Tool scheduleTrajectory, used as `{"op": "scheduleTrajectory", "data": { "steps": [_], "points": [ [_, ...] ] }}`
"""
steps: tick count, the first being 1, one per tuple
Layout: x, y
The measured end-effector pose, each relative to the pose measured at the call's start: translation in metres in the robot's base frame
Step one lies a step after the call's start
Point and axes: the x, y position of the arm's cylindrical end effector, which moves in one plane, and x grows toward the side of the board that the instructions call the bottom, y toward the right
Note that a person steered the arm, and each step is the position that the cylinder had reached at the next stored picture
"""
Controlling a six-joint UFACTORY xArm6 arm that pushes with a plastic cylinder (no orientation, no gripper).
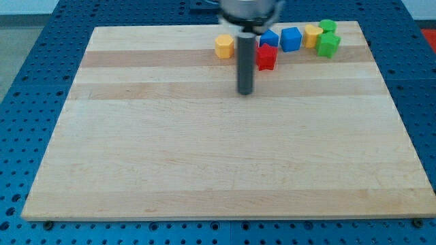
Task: Place the red blocks at the left of the triangle
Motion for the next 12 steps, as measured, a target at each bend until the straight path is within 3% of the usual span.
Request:
{"op": "scheduleTrajectory", "data": {
  "steps": [2, 6, 9, 12],
  "points": [
    [-0.068, 0.047],
    [-0.081, -0.001],
    [-0.112, -0.002],
    [-0.096, 0.010]
  ]
}}
